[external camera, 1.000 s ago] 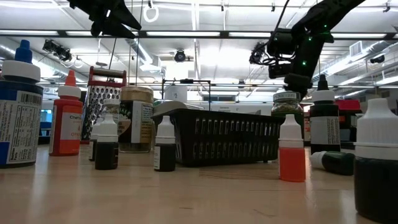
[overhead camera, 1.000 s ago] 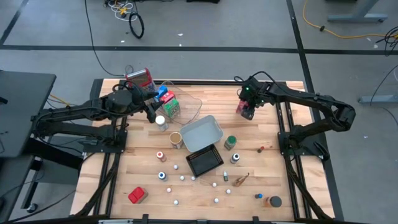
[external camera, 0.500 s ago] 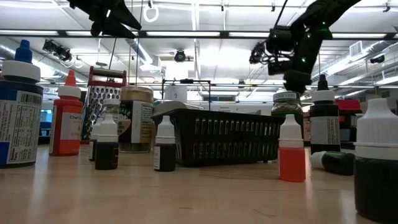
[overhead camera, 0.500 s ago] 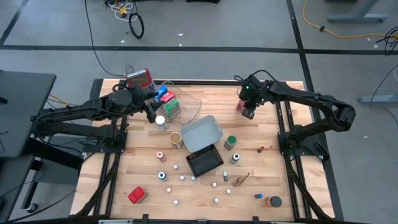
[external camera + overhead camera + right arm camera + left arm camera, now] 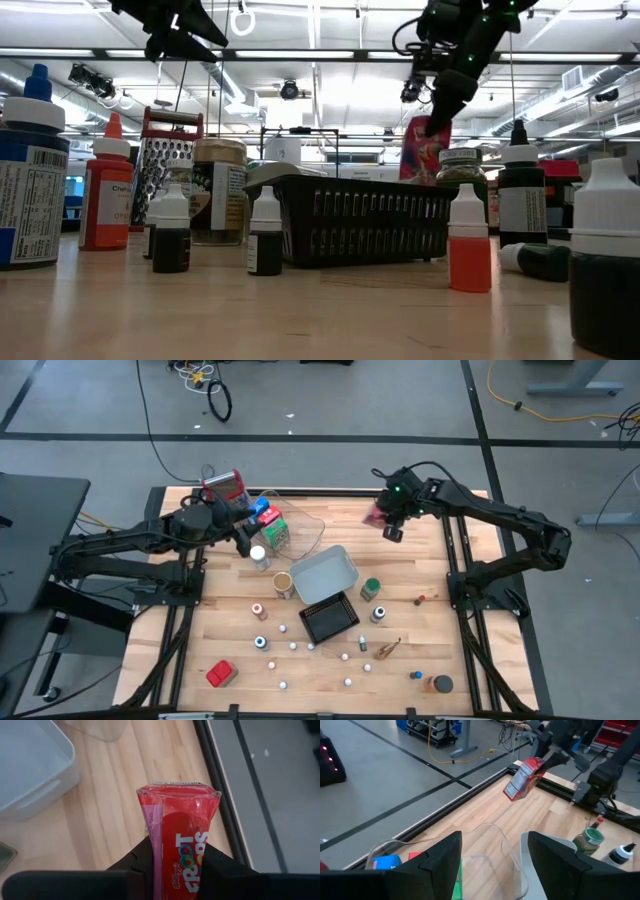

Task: Pick & Place Kitchen Items
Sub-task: Put the red cereal box into the transparent bin

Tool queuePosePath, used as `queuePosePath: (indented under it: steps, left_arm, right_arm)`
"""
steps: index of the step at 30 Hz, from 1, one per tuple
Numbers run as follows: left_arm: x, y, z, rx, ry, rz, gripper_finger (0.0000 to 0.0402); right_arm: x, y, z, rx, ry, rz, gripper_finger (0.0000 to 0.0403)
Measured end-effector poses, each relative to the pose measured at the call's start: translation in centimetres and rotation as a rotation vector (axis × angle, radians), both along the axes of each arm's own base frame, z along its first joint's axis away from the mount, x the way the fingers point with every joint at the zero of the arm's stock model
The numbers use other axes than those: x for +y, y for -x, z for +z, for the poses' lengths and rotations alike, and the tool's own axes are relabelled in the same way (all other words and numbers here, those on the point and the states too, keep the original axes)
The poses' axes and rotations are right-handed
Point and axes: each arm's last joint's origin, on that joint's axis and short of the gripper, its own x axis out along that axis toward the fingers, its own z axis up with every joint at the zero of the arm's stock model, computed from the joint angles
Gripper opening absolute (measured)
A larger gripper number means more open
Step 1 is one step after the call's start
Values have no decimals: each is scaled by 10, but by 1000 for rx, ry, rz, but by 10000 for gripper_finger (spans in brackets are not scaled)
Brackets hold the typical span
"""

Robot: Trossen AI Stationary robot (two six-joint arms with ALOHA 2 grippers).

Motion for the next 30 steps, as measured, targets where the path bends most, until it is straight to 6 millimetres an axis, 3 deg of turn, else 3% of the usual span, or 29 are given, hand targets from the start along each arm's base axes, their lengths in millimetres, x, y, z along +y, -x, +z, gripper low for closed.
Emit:
queuePosePath:
  steps: [7,23,30]
  left_arm:
    - [3,-16,-9,115,-80,-33,238]
    - [13,-95,-28,51,-290,-206,238]
    - [15,-127,-37,32,-408,-354,245]
  right_arm:
    - [10,-10,3,-22,61,115,96]
    - [47,-45,21,-288,145,389,96]
    - [54,-49,23,-316,142,418,96]
